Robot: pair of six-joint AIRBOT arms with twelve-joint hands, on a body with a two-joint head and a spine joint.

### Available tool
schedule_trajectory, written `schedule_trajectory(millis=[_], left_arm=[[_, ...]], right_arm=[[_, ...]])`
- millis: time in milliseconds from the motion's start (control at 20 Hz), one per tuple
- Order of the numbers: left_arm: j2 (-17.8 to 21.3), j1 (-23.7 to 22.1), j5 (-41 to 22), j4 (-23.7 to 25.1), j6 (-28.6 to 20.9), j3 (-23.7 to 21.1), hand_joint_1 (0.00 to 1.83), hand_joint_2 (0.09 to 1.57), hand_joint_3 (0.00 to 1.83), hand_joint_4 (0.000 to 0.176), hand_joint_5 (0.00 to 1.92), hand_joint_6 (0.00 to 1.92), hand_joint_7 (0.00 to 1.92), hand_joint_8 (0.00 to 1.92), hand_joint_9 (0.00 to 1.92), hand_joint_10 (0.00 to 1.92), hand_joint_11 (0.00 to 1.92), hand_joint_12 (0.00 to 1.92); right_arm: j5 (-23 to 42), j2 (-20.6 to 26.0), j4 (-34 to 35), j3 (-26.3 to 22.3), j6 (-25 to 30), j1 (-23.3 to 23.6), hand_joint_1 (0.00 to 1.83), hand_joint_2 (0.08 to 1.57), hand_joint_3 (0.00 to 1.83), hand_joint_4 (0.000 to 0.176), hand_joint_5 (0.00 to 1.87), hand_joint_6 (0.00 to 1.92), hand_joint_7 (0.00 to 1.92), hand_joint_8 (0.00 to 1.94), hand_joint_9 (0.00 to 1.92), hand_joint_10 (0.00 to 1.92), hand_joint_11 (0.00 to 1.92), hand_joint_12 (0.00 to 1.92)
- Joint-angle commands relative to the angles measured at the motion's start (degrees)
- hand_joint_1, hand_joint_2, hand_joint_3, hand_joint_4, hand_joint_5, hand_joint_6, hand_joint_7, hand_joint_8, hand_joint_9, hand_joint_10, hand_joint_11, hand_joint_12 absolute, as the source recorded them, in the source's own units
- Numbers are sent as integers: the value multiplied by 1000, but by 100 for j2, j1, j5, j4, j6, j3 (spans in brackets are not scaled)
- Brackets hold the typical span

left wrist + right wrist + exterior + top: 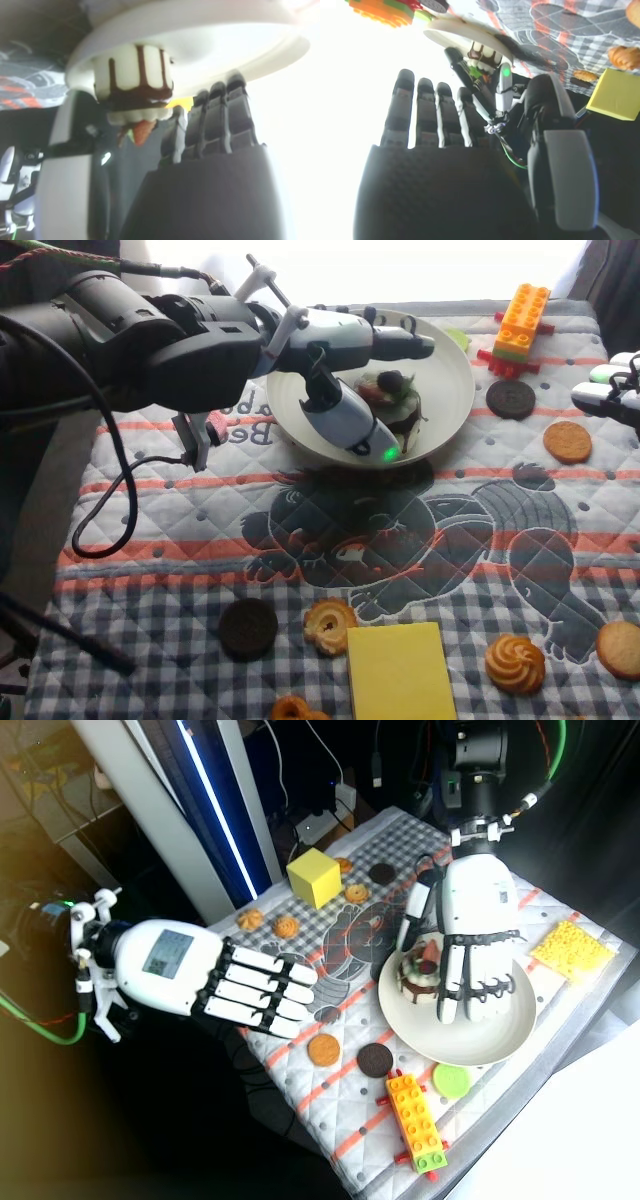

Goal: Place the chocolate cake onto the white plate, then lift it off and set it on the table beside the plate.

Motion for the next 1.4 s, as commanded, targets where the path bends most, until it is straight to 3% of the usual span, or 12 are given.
schedule_trajectory(millis=[0, 250, 400, 650, 700, 750, 900, 1000, 1050, 1100, 1200, 1350], left_arm=[[116, -23, -669, -5, 7, -42, 677, 1004, 0, 165, 0, 0, 0, 0, 0, 0, 0, 0], [874, -40, -1299, -338, 15, -644, 605, 989, 0, 176, 0, 0, 0, 0, 0, 0, 0, 0], [1511, 43, -1769, -308, 34, -1241, 474, 1057, 16, 176, 0, 0, 0, 0, 0, 0, 0, 0], [2440, 522, -2547, -57, -117, -2124, 678, 1134, 26, 112, 0, 0, 0, 0, 0, 0, 0, 0], [2546, 601, -2631, -4, -141, -2233, 792, 1147, 26, 122, 0, 0, 0, 0, 0, 0, 0, 0], [2659, 689, -2748, 16, -173, -2345, 943, 1155, 19, 155, 0, 0, 0, 0, 0, 0, 0, 0], [2837, 877, -3031, 689, -1382, -2373, 917, 1185, 25, 168, 0, 0, 0, 0, 0, 0, 0, 0], [2963, 998, -3255, 850, -1775, -2422, 896, 1210, 28, 142, 12, 4, 0, 0, 0, 0, 27, 13], [3076, 1140, -3506, 850, -1917, -2499, 851, 1244, 0, 122, 104, 23, 26, 5, 65, 31, 0, 577], [3172, 1277, -3722, 850, -2089, -2549, 851, 1244, 0, 122, 104, 23, 26, 5, 65, 31, 0, 577], [3346, 1639, -4224, 850, -2679, -2586, 802, 1198, 0, 100, 198, 57, 142, 38, 174, 105, 0, 1069], [3450, 2050, -4773, 909, -3362, -2586, 772, 1216, 2, 64, 147, 44, 164, 19, 111, 71, 0, 550]], right_arm=[[626, 27, 115, 31, 23, 54, 618, 1218, 1, 0, 0, 0, 0, 0, 0, 0, 0, 146], [629, 27, 114, 25, 58, 55, 538, 1187, 0, 19, 0, 0, 0, 0, 14, 5, 0, 429], [676, 28, 42, 15, 132, 55, 524, 1153, 0, 5, 0, 0, 47, 7, 70, 21, 0, 431], [855, -17, 15, 34, 162, 137, 633, 1183, 5, 0, 0, 0, 35, 5, 93, 22, 0, 399], [869, -49, 12, 56, 162, 192, 702, 1203, 11, 0, 0, 0, 60, 13, 104, 26, 0, 373], [871, -106, -16, 95, 162, 281, 728, 1227, 8, 0, 8, 2, 90, 8, 140, 40, 0, 741], [871, -302, -91, 211, 162, 521, 685, 1211, 0, 0, 14, 3, 80, 1, 148, 41, 0, 929], [871, -411, -125, 277, 164, 650, 692, 1202, 0, 0, 22, 5, 105, 5, 162, 46, 0, 972], [869, -520, -153, 354, 172, 768, 774, 1234, 6, 0, 10, 0, 31, 0, 139, 36, 0, 821], [866, -586, -162, 398, 188, 837, 774, 1234, 6, 0, 10, 0, 31, 0, 139, 36, 0, 821], [813, -775, -238, 571, 352, 1043, 715, 1209, 0, 0, 33, 13, 61, 10, 199, 75, 0, 1146], [628, -1064, -383, 812, 525, 1361, 903, 1222, 5, 0, 51, 22, 106, 1, 59, 534, 0, 1404]])
